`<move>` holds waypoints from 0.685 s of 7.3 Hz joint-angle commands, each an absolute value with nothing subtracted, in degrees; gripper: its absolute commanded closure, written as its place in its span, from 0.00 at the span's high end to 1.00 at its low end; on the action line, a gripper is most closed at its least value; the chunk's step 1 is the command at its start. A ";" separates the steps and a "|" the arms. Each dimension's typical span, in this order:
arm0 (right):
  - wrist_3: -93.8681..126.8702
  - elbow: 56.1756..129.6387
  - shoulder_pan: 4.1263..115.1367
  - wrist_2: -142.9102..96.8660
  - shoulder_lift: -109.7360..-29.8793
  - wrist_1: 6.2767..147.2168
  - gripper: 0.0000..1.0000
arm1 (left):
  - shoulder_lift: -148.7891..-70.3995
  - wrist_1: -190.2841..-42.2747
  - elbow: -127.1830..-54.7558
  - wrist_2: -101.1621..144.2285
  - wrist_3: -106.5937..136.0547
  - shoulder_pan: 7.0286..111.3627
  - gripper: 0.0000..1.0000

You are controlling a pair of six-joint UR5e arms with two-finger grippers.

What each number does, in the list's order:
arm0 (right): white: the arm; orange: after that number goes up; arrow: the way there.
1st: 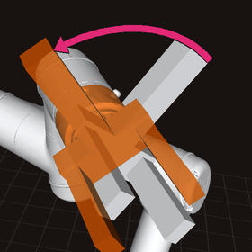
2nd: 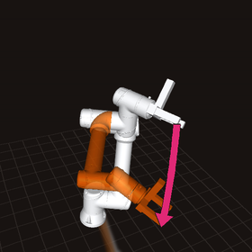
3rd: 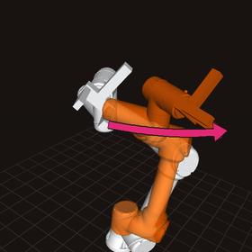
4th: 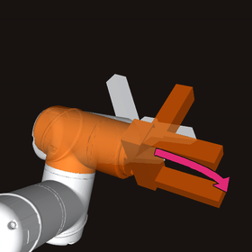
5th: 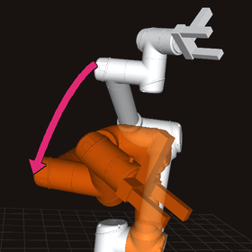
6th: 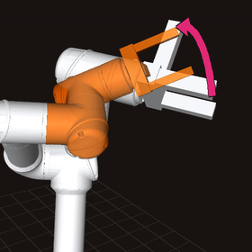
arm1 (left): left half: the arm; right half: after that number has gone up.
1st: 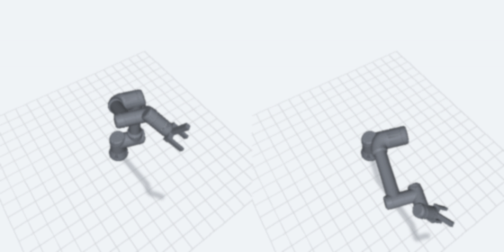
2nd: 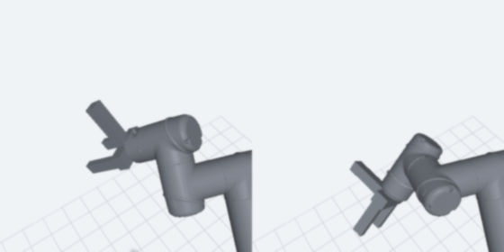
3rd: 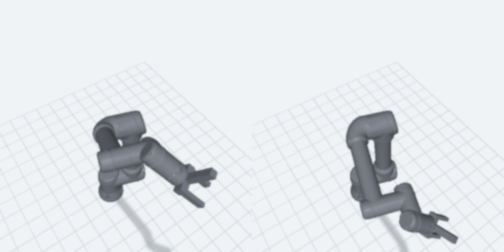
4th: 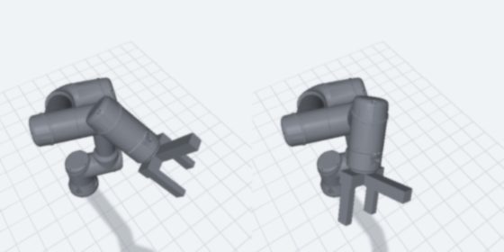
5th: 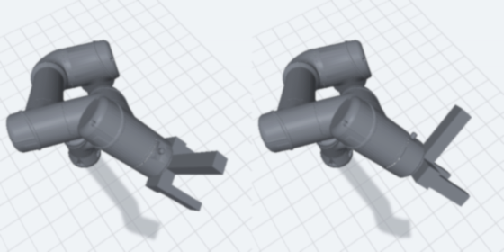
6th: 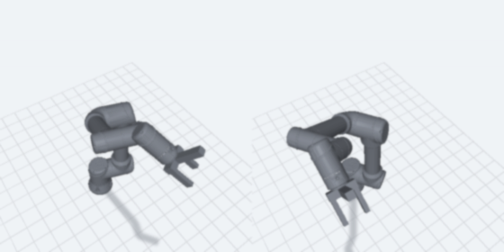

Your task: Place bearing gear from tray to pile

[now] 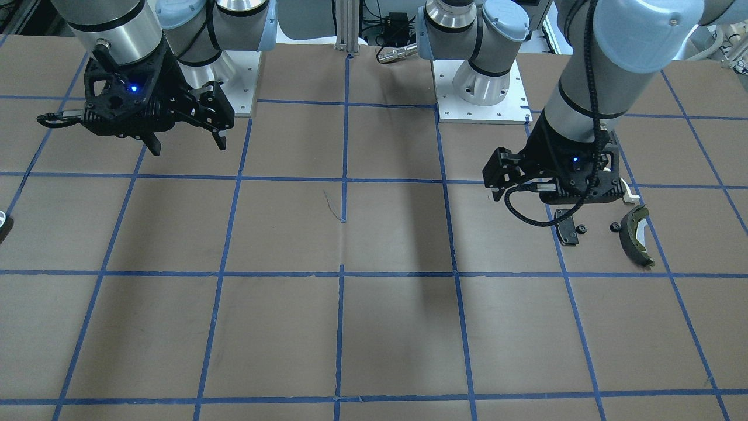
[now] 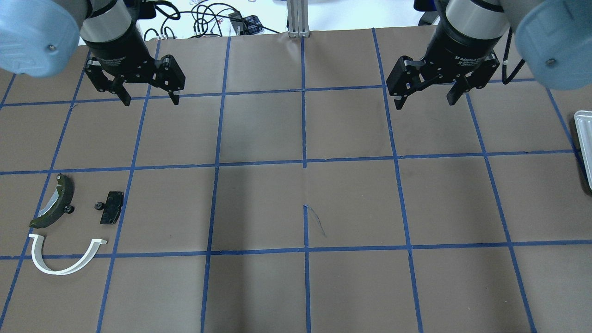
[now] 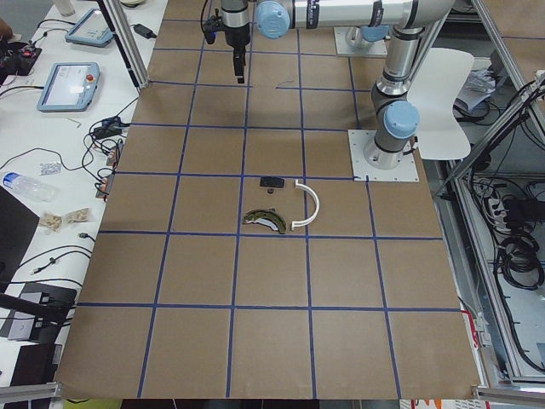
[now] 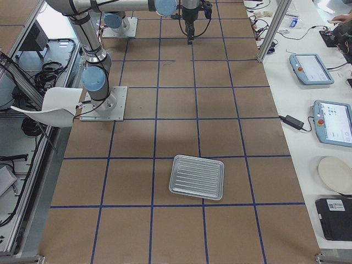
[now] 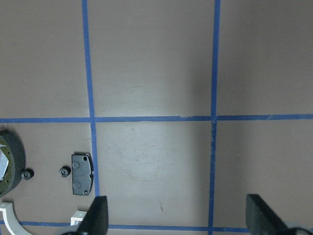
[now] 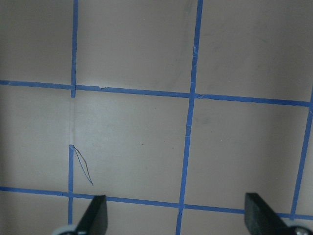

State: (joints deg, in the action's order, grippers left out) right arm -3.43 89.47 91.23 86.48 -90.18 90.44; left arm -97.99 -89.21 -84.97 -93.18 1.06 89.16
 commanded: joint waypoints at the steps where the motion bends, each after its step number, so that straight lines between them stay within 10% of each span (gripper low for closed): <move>1: -3.34 89.47 91.23 86.48 -90.18 90.44 1.00 | -98.00 -89.30 -85.43 -92.11 3.78 90.62 1.00; 5: -3.16 89.47 91.23 86.48 -90.18 91.22 1.00 | -98.00 -88.86 -85.78 -92.11 2.81 90.53 1.00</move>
State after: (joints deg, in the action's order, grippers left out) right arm -3.20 89.47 91.23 86.50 -90.18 90.63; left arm -98.00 -88.91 -85.75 -92.12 2.98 90.55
